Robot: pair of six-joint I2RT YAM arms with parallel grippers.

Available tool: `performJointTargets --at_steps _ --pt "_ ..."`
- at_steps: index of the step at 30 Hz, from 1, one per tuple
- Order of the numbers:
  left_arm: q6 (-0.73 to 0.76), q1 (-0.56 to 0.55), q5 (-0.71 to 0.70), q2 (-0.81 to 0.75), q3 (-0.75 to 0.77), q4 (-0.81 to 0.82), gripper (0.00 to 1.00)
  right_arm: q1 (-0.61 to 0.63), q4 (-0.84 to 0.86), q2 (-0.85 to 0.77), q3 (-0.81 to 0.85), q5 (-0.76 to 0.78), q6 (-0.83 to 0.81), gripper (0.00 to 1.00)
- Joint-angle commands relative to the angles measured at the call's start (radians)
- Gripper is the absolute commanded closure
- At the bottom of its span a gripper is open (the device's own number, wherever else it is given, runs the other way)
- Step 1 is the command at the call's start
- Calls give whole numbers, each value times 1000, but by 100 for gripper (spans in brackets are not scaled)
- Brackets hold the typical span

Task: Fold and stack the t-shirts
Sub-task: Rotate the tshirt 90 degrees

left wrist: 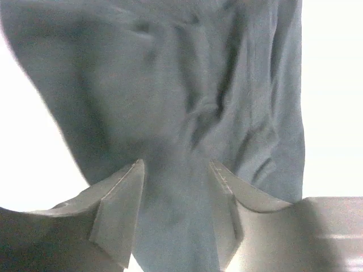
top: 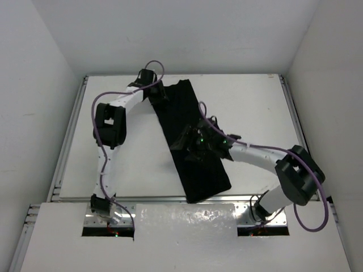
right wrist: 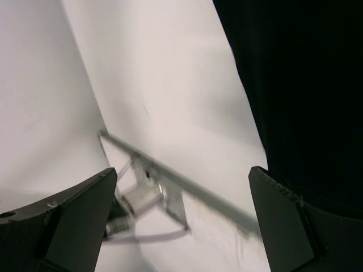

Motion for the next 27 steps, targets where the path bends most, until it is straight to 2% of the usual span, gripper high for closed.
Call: performJointTargets --at_steps 1,2,3,4,6,7,8,9,10,11,12,13,14,15,16,18,21,23,24,25,27 --pt "-58 51 -177 -244 -104 120 52 -112 -164 85 207 2 -286 1" --pt "-70 51 -194 -293 -150 123 49 -135 -198 133 329 2 -463 1" --pt "-78 51 -198 -312 -173 123 47 -170 -348 191 414 33 -530 1" --pt "-105 51 -209 -343 -221 108 45 -183 -406 316 573 115 -670 1" --pt "-141 51 -234 -370 -294 90 45 -208 -513 447 724 105 -818 1" --pt "-158 51 -235 -389 -336 91 45 -215 -576 525 937 125 -883 1" --pt "-193 54 -256 -388 -403 90 48 -223 -644 678 1038 151 -982 2" --pt "-207 54 -257 -384 -432 99 52 -227 -701 740 1117 191 -1017 2" --pt "-210 55 -207 -357 -449 135 57 -237 -722 859 1269 171 -1090 2" --pt "-208 54 -182 -333 -444 142 59 -261 -774 915 1342 158 -1110 2" --pt "-204 52 -166 -305 -425 130 79 -272 -808 972 1427 144 -1126 2" --pt "-198 44 -157 -239 -398 113 90 -284 -833 1021 1549 131 -1147 2" --pt "-196 43 -131 -169 -335 76 95 -303 -832 1073 1568 122 -1155 2" --pt "-187 43 -131 -168 -312 76 95 -313 -819 1080 1567 87 -1161 2" --pt "-175 40 -97 -115 -295 70 99 -332 -783 1068 1517 59 -1154 2" --pt "-163 32 -82 -43 -240 61 100 -349 -760 1054 1455 30 -1138 2" --pt "-121 2 -15 92 -119 -28 100 -398 -833 1080 1447 -24 -1042 2" --pt "-83 -14 3 175 73 -99 99 -431 -859 1069 1388 -8 -919 3" --pt "-71 -29 27 267 151 -158 98 -441 -829 1013 1248 -23 -881 3" --pt "-63 -31 33 310 311 -186 97 -447 -784 975 1161 -24 -809 3" --pt "-72 -29 79 422 453 -228 94 -447 -623 867 953 -28 -744 2"
